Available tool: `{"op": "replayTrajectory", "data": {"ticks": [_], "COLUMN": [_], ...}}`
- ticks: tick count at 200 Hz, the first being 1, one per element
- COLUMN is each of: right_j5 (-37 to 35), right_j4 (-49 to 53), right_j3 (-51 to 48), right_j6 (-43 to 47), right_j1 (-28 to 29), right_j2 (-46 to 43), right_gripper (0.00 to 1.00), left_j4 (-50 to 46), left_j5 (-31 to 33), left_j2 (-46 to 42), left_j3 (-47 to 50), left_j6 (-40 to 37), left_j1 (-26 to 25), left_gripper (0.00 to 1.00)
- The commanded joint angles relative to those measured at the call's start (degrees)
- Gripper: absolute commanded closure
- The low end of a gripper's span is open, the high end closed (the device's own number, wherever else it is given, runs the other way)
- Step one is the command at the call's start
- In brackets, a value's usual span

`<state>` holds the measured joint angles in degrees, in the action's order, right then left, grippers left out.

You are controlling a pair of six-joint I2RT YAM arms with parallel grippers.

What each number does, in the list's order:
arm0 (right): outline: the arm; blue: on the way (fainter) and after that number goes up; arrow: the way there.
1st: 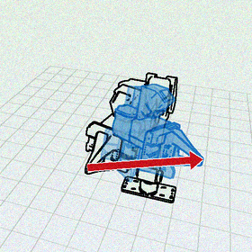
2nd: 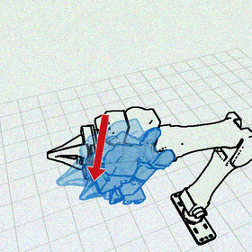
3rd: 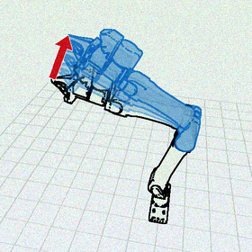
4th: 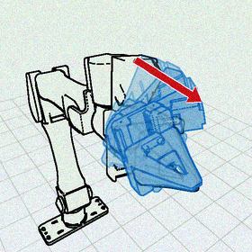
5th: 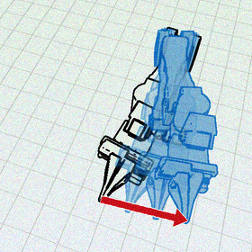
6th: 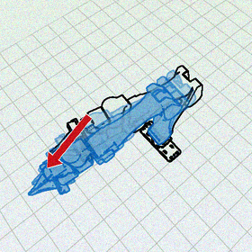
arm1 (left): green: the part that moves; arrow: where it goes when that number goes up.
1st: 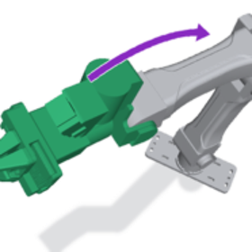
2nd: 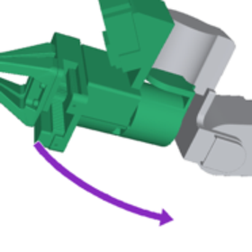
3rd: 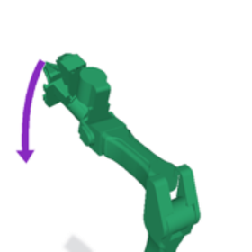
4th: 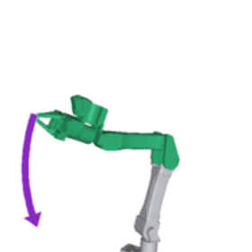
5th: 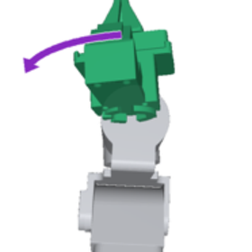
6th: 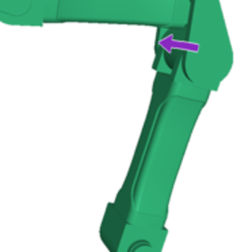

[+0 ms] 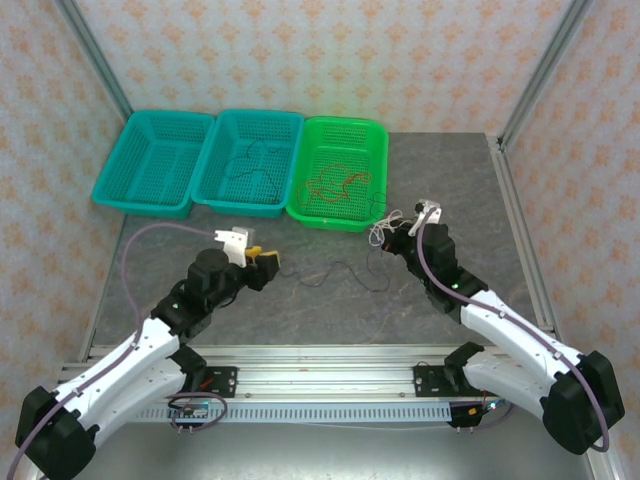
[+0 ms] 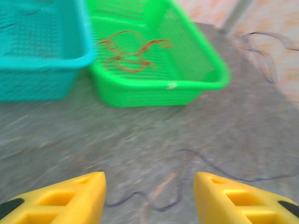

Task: Untangle the cables

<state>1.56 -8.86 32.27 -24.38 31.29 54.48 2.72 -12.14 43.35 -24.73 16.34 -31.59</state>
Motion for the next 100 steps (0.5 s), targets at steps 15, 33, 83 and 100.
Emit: {"op": "replayTrajectory", "data": {"ticks": [15,33,83,100], "right_j5": [0.81,0.38,0.46,0.29], "right_j4": [2.17,2.18,3.24,3.63], "right_j3": [2.53,2.47,2.53,2.45], "right_j6": [-0.87,-1.75,-2.83,-2.86], "right_j1": [-0.31,-0.34,-0.31,-0.31], "right_j2": [0.01,0.02,-0.76,-1.19], "right_gripper": [1.00,1.00,1.00,1.00], "left_j4": [9.78,15.65,30.28,32.07], "left_j5": [-10.26,-10.14,-2.01,-5.26], "left_j2": [8.91,16.06,32.78,37.49], "left_j3": [-8.51,-11.71,-18.20,-21.13], "left_j6": [-12.25,-10.50,-7.17,-6.39], "left_j1": [-12.17,-16.42,-22.61,-22.70], "left_gripper": [0.47,0.47,0.46,0.46]}}
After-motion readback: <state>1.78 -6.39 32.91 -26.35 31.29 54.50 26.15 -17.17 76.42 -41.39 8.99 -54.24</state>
